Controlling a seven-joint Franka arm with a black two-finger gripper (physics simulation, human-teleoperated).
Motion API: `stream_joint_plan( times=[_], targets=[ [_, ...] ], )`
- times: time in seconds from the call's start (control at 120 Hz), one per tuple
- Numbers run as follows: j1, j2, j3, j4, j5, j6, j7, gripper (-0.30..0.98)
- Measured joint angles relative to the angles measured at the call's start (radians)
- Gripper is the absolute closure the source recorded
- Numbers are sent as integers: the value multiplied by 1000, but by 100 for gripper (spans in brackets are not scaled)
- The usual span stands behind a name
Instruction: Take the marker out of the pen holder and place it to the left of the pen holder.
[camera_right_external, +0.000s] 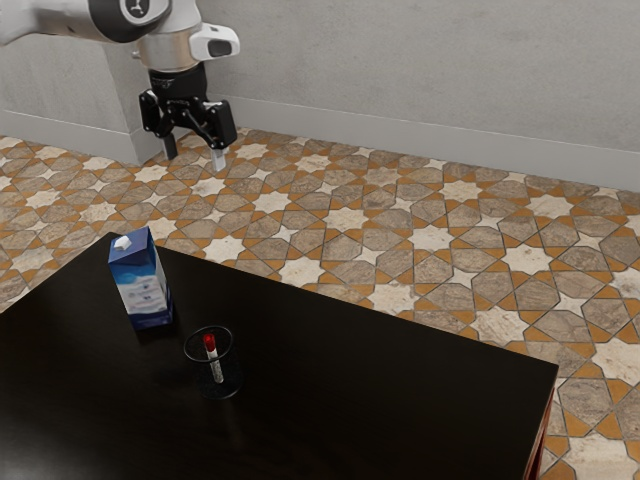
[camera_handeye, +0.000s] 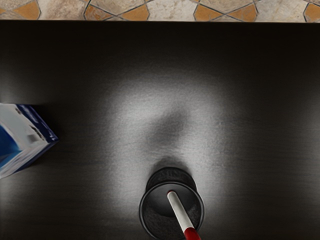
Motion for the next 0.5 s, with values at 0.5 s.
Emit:
stream_joint_plan(
  times=[0.5],
  targets=[
    [-3, -264, -62, -439, 22, 102, -19, 0]
  ],
)
